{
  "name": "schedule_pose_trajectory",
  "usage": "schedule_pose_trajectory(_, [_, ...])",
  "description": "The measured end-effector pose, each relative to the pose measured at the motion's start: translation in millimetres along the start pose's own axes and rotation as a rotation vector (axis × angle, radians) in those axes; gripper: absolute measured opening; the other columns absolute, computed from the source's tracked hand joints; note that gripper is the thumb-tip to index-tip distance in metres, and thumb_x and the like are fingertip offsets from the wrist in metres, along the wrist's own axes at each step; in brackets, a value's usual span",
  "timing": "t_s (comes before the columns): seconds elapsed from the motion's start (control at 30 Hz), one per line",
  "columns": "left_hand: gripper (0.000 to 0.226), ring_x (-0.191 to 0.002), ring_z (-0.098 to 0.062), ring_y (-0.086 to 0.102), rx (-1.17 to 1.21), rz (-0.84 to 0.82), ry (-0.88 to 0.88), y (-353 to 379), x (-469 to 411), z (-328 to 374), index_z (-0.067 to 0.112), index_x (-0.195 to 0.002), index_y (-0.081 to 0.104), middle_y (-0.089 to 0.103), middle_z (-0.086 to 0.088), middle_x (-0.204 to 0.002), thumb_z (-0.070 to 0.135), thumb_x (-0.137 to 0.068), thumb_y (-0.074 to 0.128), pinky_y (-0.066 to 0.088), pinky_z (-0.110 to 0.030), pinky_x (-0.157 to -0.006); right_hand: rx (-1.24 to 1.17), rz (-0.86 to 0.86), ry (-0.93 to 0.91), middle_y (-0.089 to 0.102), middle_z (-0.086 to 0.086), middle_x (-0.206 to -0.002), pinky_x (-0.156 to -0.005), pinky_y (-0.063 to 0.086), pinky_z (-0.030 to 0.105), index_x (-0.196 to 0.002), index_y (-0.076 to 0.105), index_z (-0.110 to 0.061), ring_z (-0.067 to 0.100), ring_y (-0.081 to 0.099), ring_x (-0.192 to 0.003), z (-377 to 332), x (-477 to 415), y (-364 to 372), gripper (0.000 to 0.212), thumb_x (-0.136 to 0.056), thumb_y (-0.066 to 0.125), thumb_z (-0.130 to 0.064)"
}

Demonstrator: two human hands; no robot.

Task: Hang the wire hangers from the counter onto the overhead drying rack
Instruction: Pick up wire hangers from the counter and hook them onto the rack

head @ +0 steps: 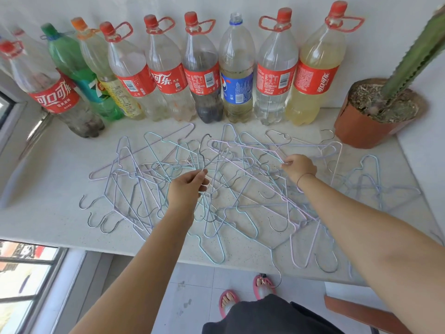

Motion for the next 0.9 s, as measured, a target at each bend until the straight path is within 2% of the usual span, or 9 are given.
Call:
schedule_pose_trajectory(0.2, [0.012, -0.056, -0.011, 0.044, 0.047, 0.057, -0.012, 7, 5, 1, 0.013, -0.097, 0.068, 0.06, 0.002, -0.068, 0.016, -0.089, 0.06, 0.037, -0.019, -0.055, -0.047, -0.005, -0.05, 0.068, 0.006, -0.111, -0.099, 0.038, 0.042, -0.1, 0.069, -0.022, 0.033, 0.056, -0.108, 3, -2, -4, 0.02, -0.084, 0.059, -0.016])
schedule_pose_trajectory(0.33, [0.015, -0.057, -0.013, 0.042, 0.088, 0.109, -0.013, 7, 10, -1, 0.02, -0.091, 0.068, 0.06, 0.0, -0.07, 0.012, -0.091, 0.056, 0.034, -0.022, -0.055, 0.01, -0.054, -0.066, 0.067, 0.004, -0.114, -0.098, 0.038, 0.041, -0.104, 0.068, -0.023, 0.033, 0.056, -0.11, 3, -1, -6, 0.022, -0.084, 0.059, -0.022])
schedule_pose_trajectory(0.43, [0.021, -0.056, -0.012, 0.043, 0.158, 0.113, -0.053, 7, 14, -4, 0.016, -0.106, 0.065, 0.058, 0.0, -0.073, 0.01, -0.092, 0.05, 0.033, -0.02, -0.052, 0.066, -0.072, -0.042, 0.067, 0.007, -0.111, -0.096, 0.036, 0.04, -0.097, 0.069, -0.022, 0.035, 0.054, -0.11, -1, -1, -6, 0.018, -0.082, 0.061, -0.026])
schedule_pose_trajectory(0.5, [0.025, -0.056, -0.011, 0.043, 0.247, 0.091, -0.095, 5, 19, -7, 0.016, -0.113, 0.061, 0.057, 0.0, -0.073, 0.008, -0.094, 0.048, 0.034, -0.019, -0.049, -0.026, -0.071, -0.045, 0.068, 0.008, -0.103, -0.093, 0.037, 0.039, -0.087, 0.068, -0.021, 0.035, 0.056, -0.105, -6, 1, -7, 0.01, -0.081, 0.061, -0.022])
schedule_pose_trajectory(0.57, [0.028, -0.056, -0.011, 0.043, 0.341, 0.053, -0.131, 1, 25, -8, 0.018, -0.115, 0.059, 0.055, -0.001, -0.073, 0.006, -0.094, 0.045, 0.034, -0.019, -0.048, -0.221, -0.096, -0.105, 0.067, 0.011, -0.088, -0.084, 0.043, 0.035, -0.077, 0.063, -0.018, 0.03, 0.06, -0.09, -11, 6, -8, 0.007, -0.08, 0.059, -0.014])
schedule_pose_trajectory(0.63, [0.03, -0.054, -0.01, 0.042, 0.421, 0.01, -0.151, -4, 31, -10, 0.02, -0.114, 0.058, 0.054, 0.0, -0.072, 0.004, -0.095, 0.042, 0.034, -0.018, -0.045, -0.436, -0.149, -0.151, 0.062, 0.012, -0.072, -0.066, 0.045, 0.028, -0.072, 0.06, -0.011, 0.024, 0.056, -0.07, -16, 15, -10, 0.012, -0.082, 0.056, -0.005])
schedule_pose_trajectory(0.73, [0.029, -0.045, -0.006, 0.041, 0.498, 0.015, -0.157, -14, 40, -10, 0.019, -0.109, 0.058, 0.052, 0.002, -0.066, 0.002, -0.095, 0.038, 0.03, -0.016, -0.04, -0.708, -0.304, -0.17, 0.051, 0.007, -0.061, -0.042, 0.037, 0.019, -0.083, 0.061, -0.009, 0.011, 0.046, -0.045, -27, 37, -12, 0.012, -0.089, 0.052, -0.004])
schedule_pose_trajectory(0.9, [0.025, -0.041, -0.004, 0.039, 0.572, 0.096, -0.136, -39, 64, -15, 0.011, -0.098, 0.058, 0.056, 0.002, -0.059, 0.001, -0.096, 0.035, 0.029, -0.013, -0.039, -0.781, -0.403, -0.295, 0.048, 0.006, -0.064, -0.037, 0.029, 0.013, -0.098, 0.061, -0.005, 0.008, 0.04, -0.046, -57, 81, -12, 0.013, -0.093, 0.049, -0.005])
Point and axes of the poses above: each hand's wrist, its own x-axis away from the middle knuckle, its own y-axis out of the palm, z = x × y, the point moved 1 cm from there along -x, towards the middle knuckle
